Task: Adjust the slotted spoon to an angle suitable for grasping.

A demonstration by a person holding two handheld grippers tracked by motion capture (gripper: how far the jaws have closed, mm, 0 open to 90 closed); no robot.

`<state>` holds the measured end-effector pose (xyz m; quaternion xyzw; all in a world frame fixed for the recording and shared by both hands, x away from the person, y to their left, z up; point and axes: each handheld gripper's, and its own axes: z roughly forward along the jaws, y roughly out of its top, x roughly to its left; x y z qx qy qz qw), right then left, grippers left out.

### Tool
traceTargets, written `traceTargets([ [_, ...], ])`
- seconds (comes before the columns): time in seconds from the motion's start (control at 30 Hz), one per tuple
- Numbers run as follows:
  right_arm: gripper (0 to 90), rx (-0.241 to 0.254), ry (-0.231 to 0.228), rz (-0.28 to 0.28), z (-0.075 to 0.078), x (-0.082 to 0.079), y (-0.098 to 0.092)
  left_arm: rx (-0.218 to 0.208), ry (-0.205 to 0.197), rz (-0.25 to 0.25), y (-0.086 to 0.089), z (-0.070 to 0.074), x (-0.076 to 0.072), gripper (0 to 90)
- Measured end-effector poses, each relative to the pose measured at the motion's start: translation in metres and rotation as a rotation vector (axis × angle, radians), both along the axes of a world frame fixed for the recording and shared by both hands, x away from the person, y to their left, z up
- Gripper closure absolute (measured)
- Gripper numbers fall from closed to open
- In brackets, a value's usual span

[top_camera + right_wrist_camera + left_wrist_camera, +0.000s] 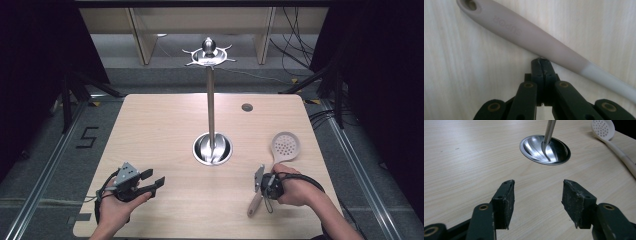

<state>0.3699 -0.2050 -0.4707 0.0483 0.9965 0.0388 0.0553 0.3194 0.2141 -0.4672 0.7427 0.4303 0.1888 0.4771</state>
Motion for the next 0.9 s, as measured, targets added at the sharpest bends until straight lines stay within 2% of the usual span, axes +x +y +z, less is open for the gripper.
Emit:
traceTargets([
  [0.03, 90.0, 0.013, -0.006, 0.013, 0.0, 0.002, 0.003, 0.007, -0.007, -0.006, 0.001, 0.0, 0.0, 42.6],
  [0.07, 90.0, 0.015, -0.001, -0.003, 0.001, 0.003, 0.005, 0.005, -0.006, -0.005, 0.001, 0.0, 0.0, 42.7],
  [0.13, 90.0, 0.034, -0.015, 0.016, 0.001, 0.008, 0.011, 0.004, -0.007, -0.006, 0.001, 0.0, 0.0, 42.6],
  [0.17, 90.0, 0.038, -0.005, 0.013, 0.001, 0.01, 0.012, 0.002, -0.006, -0.004, 0.001, 0.0, 0.0, 42.6],
  [0.2, 90.0, 0.05, -0.017, 0.037, -0.001, 0.013, 0.015, -0.006, -0.005, -0.004, 0.001, 0.0, 0.0, 42.6],
  [0.23, 90.0, 0.057, -0.016, 0.004, -0.002, 0.014, 0.016, -0.007, -0.007, -0.013, 0.001, 0.0, 0.001, 42.6],
  [0.33, 90.0, 0.062, -0.039, 0.02, -0.004, 0.019, 0.023, -0.011, -0.003, -0.004, 0.001, 0.0, 0.0, 42.6],
  [0.37, 90.0, 0.064, -0.027, 0.015, -0.003, 0.02, 0.025, -0.011, -0.003, -0.003, 0.001, 0.0, 0.0, 42.6],
  [0.4, 90.0, 0.058, -0.036, 0.021, -0.002, 0.02, 0.027, -0.012, -0.003, -0.001, 0.001, 0.0, 0.0, 42.6],
  [0.43, 88.0, 0.047, -0.045, 0.046, 0.0, 0.021, 0.028, -0.015, -0.006, -0.005, 0.001, 0.0, 0.0, 42.6],
  [0.5, 83.2, 0.048, -0.019, 0.053, 0.005, 0.019, 0.029, -0.004, -0.008, -0.003, 0.002, 0.001, 0.0, 42.6],
  [0.57, 74.5, 0.062, -0.034, 0.058, 0.012, 0.02, 0.027, -0.012, -0.005, -0.007, 0.002, 0.0, 0.0, 42.6],
  [0.63, 65.3, 0.052, -0.054, 0.054, 0.016, 0.022, 0.026, -0.01, -0.009, -0.014, 0.001, 0.0, 0.001, 42.6],
  [0.7, 57.2, -0.005, -0.105, 0.126, 0.017, 0.029, 0.025, -0.002, -0.001, -0.003, 0.0, 0.0, 0.0, 42.6],
  [0.77, 53.7, -0.04, -0.116, 0.166, 0.015, 0.034, 0.026, 0.002, -0.005, -0.005, 0.0, 0.001, 0.0, 42.6],
  [0.8, 52.2, -0.043, -0.114, 0.183, 0.013, 0.036, 0.027, -0.009, 0.0, -0.001, 0.0, 0.0, 0.0, 42.6],
  [0.83, 51.6, -0.024, -0.117, 0.218, 0.011, 0.039, 0.028, -0.011, -0.001, -0.006, 0.001, 0.0, 0.0, 42.6],
  [0.87, 50.9, -0.036, -0.102, 0.22, 0.008, 0.041, 0.029, -0.012, 0.0, -0.001, 0.001, 0.0, 0.0, 42.6],
  [0.9, 51.1, -0.053, -0.107, 0.223, 0.007, 0.042, 0.029, -0.011, -0.002, -0.002, 0.002, 0.0, 0.0, 42.6],
])
